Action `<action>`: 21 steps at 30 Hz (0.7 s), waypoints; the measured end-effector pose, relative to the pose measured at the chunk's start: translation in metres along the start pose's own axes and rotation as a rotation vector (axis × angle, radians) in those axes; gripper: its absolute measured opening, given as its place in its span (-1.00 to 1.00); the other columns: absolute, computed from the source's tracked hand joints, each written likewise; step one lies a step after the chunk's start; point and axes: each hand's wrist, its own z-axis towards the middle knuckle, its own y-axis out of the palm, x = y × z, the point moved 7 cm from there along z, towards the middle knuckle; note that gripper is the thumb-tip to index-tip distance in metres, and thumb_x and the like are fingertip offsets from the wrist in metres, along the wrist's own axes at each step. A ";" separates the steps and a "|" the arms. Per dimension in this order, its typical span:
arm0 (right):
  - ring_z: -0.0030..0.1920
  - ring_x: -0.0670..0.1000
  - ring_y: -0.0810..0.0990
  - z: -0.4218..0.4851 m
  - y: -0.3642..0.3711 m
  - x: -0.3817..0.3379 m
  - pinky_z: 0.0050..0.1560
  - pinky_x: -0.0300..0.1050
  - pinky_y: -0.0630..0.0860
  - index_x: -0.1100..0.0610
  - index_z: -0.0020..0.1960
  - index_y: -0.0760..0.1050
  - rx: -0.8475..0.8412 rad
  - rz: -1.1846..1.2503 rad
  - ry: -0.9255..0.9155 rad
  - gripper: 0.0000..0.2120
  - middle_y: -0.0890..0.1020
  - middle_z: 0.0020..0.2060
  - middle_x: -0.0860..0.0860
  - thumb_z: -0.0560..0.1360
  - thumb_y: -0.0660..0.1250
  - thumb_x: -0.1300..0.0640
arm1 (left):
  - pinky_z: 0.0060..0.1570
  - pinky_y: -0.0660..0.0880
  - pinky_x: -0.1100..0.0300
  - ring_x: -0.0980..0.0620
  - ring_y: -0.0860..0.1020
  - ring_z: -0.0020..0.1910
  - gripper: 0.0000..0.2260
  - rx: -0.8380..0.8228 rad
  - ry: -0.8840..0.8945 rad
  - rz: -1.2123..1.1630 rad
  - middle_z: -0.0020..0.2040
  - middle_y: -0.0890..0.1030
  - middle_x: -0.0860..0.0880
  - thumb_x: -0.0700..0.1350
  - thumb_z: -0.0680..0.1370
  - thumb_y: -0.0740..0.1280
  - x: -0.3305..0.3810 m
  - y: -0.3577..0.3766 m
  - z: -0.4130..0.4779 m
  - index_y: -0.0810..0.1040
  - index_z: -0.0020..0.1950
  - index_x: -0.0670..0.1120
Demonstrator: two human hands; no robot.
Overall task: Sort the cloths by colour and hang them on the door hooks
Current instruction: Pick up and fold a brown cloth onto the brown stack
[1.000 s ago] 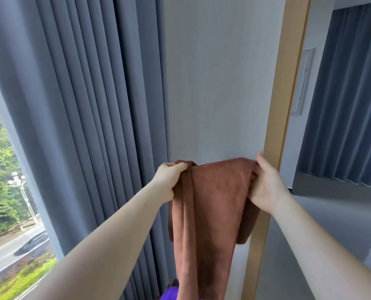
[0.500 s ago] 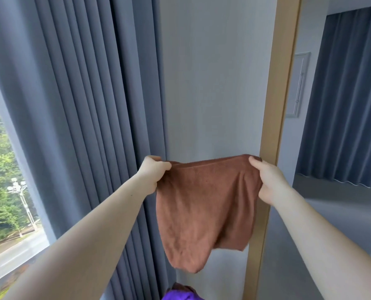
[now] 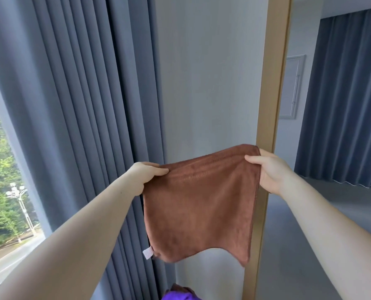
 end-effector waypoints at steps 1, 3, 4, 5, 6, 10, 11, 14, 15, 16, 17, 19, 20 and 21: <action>0.18 0.18 0.68 0.000 -0.001 -0.005 0.17 0.05 0.63 0.24 0.33 0.57 0.005 0.010 -0.012 -0.70 0.68 0.19 0.22 0.62 0.27 0.36 | 0.17 0.61 -0.13 -0.15 0.67 0.10 -0.44 -0.042 -0.027 0.028 0.12 0.70 -0.11 -0.03 0.29 0.70 -0.002 0.002 -0.001 0.66 0.25 -0.07; 0.15 0.16 0.69 0.000 -0.005 -0.013 0.13 0.02 0.65 0.25 0.30 0.57 0.033 0.048 -0.035 -0.71 0.69 0.17 0.21 0.62 0.26 0.36 | 0.15 0.61 -0.07 -0.13 0.66 0.11 -0.46 -0.082 -0.070 -0.011 0.10 0.70 -0.10 0.01 0.31 0.69 -0.004 0.004 -0.003 0.64 0.21 -0.12; 0.11 0.14 0.71 0.001 -0.008 -0.016 0.07 -0.01 0.68 0.24 0.28 0.58 0.050 0.070 -0.045 -0.72 0.70 0.16 0.20 0.62 0.26 0.37 | 0.11 0.62 -0.05 -0.12 0.65 0.12 -0.49 -0.096 -0.088 -0.078 0.11 0.68 -0.10 0.00 0.35 0.67 -0.003 0.004 -0.003 0.62 0.20 -0.14; 0.08 0.12 0.73 0.003 -0.012 -0.019 0.00 -0.05 0.69 0.23 0.26 0.59 0.072 0.092 -0.052 -0.73 0.70 0.15 0.19 0.61 0.25 0.37 | 0.06 0.63 -0.03 -0.11 0.66 0.12 -0.51 -0.116 -0.097 -0.153 0.13 0.67 -0.10 -0.02 0.38 0.65 -0.002 0.005 -0.002 0.60 0.22 -0.16; 0.06 0.11 0.74 0.003 -0.016 -0.021 -0.05 -0.07 0.70 0.22 0.25 0.59 0.098 0.116 -0.057 -0.73 0.71 0.14 0.19 0.61 0.26 0.38 | -0.01 0.64 0.00 -0.10 0.67 0.11 -0.52 -0.141 -0.089 -0.223 0.15 0.68 -0.10 -0.05 0.41 0.62 0.001 0.006 -0.001 0.60 0.25 -0.17; 0.11 0.13 0.72 0.005 -0.036 -0.026 0.03 -0.03 0.67 0.24 0.28 0.57 0.205 0.187 -0.076 -0.71 0.70 0.15 0.20 0.59 0.28 0.37 | -0.05 0.61 0.11 -0.07 0.68 0.07 -0.66 -0.085 0.041 -0.446 0.15 0.68 -0.17 -0.29 0.53 0.47 0.019 0.007 0.003 0.57 0.30 -0.21; 0.12 0.14 0.72 0.005 -0.040 -0.027 0.09 0.01 0.66 0.23 0.30 0.56 0.219 0.199 -0.076 -0.71 0.70 0.16 0.20 0.59 0.29 0.35 | -0.04 0.61 0.12 -0.07 0.67 0.08 -0.68 -0.058 0.079 -0.457 0.13 0.68 -0.18 -0.33 0.54 0.46 0.023 0.006 0.002 0.58 0.28 -0.20; 0.13 0.12 0.72 0.000 -0.047 -0.030 0.11 0.04 0.64 0.22 0.32 0.55 0.231 0.208 -0.071 -0.71 0.70 0.16 0.18 0.62 0.30 0.29 | -0.01 0.63 0.12 -0.07 0.70 0.07 -0.76 -0.021 0.158 -0.384 0.08 0.71 -0.17 -0.27 0.52 0.50 0.031 0.007 -0.001 0.65 0.18 -0.19; 0.11 0.11 0.72 -0.003 -0.049 -0.031 0.08 0.03 0.64 0.21 0.32 0.55 0.232 0.205 -0.075 -0.73 0.71 0.14 0.17 0.62 0.30 0.27 | 0.01 0.64 0.11 -0.06 0.70 0.06 -0.79 -0.008 0.167 -0.340 0.07 0.73 -0.16 -0.22 0.52 0.52 0.032 0.006 -0.001 0.66 0.14 -0.18; 0.10 0.10 0.73 -0.005 -0.050 -0.033 0.07 0.02 0.64 0.21 0.31 0.56 0.232 0.200 -0.080 -0.74 0.72 0.13 0.16 0.63 0.31 0.24 | 0.03 0.64 0.10 -0.05 0.71 0.05 -0.82 0.002 0.173 -0.298 0.05 0.73 -0.14 -0.17 0.52 0.53 0.032 0.006 0.000 0.67 0.10 -0.16; 0.09 0.09 0.73 -0.007 -0.052 -0.035 0.07 0.02 0.64 0.20 0.30 0.56 0.233 0.193 -0.085 -0.74 0.72 0.13 0.14 0.63 0.32 0.21 | 0.03 0.64 0.10 -0.05 0.71 0.04 -0.83 0.018 0.176 -0.254 0.04 0.73 -0.13 -0.12 0.53 0.52 0.032 0.005 0.000 0.67 0.07 -0.15; 0.08 0.07 0.73 -0.009 -0.056 -0.037 0.06 0.02 0.64 0.19 0.29 0.58 0.248 0.175 -0.091 -0.74 0.72 0.12 0.12 0.63 0.35 0.15 | -0.05 0.64 0.12 -0.04 0.70 0.03 -0.83 0.055 0.184 -0.198 0.01 0.73 -0.11 -0.06 0.57 0.49 0.033 0.005 0.001 0.67 0.05 -0.14; 0.08 0.07 0.73 -0.010 -0.058 -0.039 0.07 0.03 0.63 0.19 0.28 0.59 0.255 0.161 -0.096 -0.74 0.73 0.11 0.11 0.63 0.36 0.13 | -0.09 0.64 0.13 -0.03 0.70 0.02 -0.81 0.067 0.182 -0.189 0.01 0.72 -0.10 -0.04 0.58 0.47 0.033 0.005 0.003 0.67 0.06 -0.14; 0.09 0.07 0.73 -0.010 -0.060 -0.040 0.09 0.04 0.63 0.18 0.28 0.60 0.263 0.144 -0.101 -0.73 0.72 0.12 0.11 0.63 0.37 0.11 | -0.09 0.64 0.13 -0.03 0.70 0.03 -0.79 0.072 0.175 -0.187 0.01 0.73 -0.10 -0.01 0.59 0.46 0.033 0.006 0.004 0.67 0.09 -0.14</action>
